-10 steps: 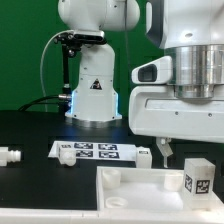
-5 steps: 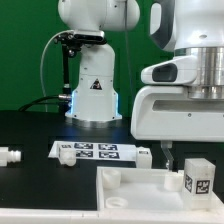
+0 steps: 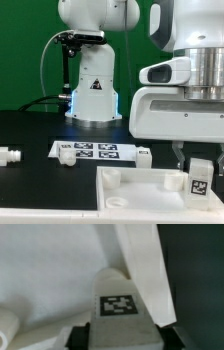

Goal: Assemble square table

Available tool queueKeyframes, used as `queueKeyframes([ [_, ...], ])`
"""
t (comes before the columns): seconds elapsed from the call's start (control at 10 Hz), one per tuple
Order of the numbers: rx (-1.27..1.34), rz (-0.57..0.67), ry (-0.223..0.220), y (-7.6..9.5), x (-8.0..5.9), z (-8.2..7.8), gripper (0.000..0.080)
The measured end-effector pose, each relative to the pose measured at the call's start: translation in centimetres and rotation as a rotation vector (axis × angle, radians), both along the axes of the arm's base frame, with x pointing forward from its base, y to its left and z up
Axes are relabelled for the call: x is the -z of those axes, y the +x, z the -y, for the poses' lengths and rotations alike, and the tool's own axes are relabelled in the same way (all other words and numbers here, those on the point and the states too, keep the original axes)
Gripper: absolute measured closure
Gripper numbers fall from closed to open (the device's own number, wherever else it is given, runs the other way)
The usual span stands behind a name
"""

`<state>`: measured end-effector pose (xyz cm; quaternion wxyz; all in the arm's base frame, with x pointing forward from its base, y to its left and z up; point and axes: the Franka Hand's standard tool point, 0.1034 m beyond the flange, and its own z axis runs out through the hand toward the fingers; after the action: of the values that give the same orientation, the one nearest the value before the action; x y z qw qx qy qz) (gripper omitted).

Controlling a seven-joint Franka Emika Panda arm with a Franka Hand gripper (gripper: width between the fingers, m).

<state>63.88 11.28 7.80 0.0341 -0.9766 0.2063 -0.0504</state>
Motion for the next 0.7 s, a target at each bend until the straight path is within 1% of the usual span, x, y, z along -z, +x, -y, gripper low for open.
queueKeyframes([
  [0.2,0.224,-0.017,0.031,0.01,0.00,0.32,0.0514],
  [0.4,0.534,-0.047,0.098,-0.19,0.12,0.22,0.0514],
  [0.6,0.855,-0.086,0.188,-0.19,0.18,-0.04,0.0514],
  [0.7,0.893,-0.093,0.200,-0.17,0.16,0.01,0.0514],
])
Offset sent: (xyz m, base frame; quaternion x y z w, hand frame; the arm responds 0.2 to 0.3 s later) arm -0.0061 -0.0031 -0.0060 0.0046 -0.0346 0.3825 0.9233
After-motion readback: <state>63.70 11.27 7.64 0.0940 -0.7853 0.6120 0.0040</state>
